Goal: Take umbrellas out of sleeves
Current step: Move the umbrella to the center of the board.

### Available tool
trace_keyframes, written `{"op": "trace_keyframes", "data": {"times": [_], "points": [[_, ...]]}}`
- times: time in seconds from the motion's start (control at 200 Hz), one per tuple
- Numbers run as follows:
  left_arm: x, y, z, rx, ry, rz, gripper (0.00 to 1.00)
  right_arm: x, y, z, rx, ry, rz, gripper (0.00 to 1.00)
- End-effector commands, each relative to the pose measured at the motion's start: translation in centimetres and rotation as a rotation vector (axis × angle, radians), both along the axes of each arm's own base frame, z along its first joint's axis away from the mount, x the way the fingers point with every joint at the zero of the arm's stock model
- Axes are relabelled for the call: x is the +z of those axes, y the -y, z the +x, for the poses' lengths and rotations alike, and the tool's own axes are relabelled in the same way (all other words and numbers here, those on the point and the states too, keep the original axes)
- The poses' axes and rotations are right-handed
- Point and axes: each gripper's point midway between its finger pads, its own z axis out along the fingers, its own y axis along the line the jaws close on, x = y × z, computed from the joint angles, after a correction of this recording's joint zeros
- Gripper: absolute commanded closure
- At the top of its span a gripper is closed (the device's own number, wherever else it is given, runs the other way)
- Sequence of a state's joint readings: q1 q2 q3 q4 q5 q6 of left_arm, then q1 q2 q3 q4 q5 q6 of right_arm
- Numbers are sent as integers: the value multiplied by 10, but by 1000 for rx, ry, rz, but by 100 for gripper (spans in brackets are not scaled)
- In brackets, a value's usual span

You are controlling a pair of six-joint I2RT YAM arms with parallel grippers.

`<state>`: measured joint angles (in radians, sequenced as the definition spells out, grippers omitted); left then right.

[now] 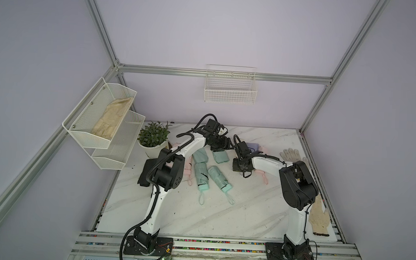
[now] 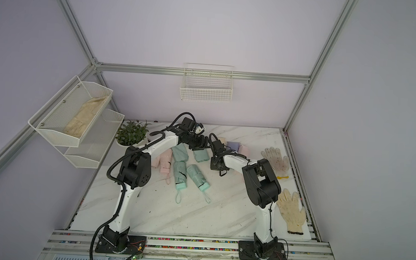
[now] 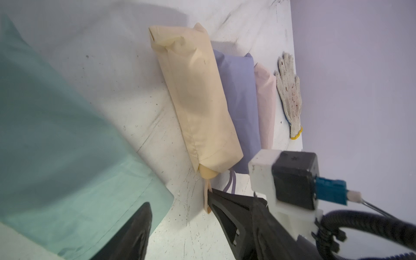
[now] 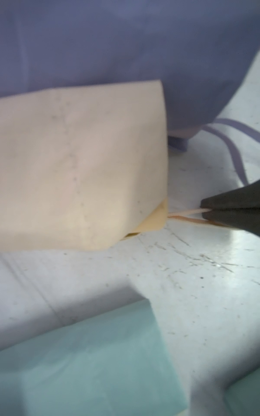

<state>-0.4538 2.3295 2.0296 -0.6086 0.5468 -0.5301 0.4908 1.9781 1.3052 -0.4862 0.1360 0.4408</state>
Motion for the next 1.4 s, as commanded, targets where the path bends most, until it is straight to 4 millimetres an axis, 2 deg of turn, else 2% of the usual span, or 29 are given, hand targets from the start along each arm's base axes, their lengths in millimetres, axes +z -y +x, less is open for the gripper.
{"op": "trace_keyframes", "data": {"times": [0.0,0.27,0.57,0.865,1.02,1.315,1.395], "points": [[38,0,-3,-15,71,-39,30,6,-3,-28,15,-26,22,100],[40,1,-7,-14,68,-52,30,21,-2,-61,12,-18,56,100],[29,4,-18,-27,41,-53,30,38,22,-95,-39,6,66,100],[18,23,-32,-77,17,-57,33,37,32,-111,-65,4,79,100],[3,30,-42,-103,-9,-41,38,34,36,-121,-71,-6,93,100],[-18,20,-53,-115,-26,56,46,33,40,-131,-75,-12,103,100],[-20,19,-56,-117,-30,64,55,33,41,-132,-74,-9,105,100]]}}
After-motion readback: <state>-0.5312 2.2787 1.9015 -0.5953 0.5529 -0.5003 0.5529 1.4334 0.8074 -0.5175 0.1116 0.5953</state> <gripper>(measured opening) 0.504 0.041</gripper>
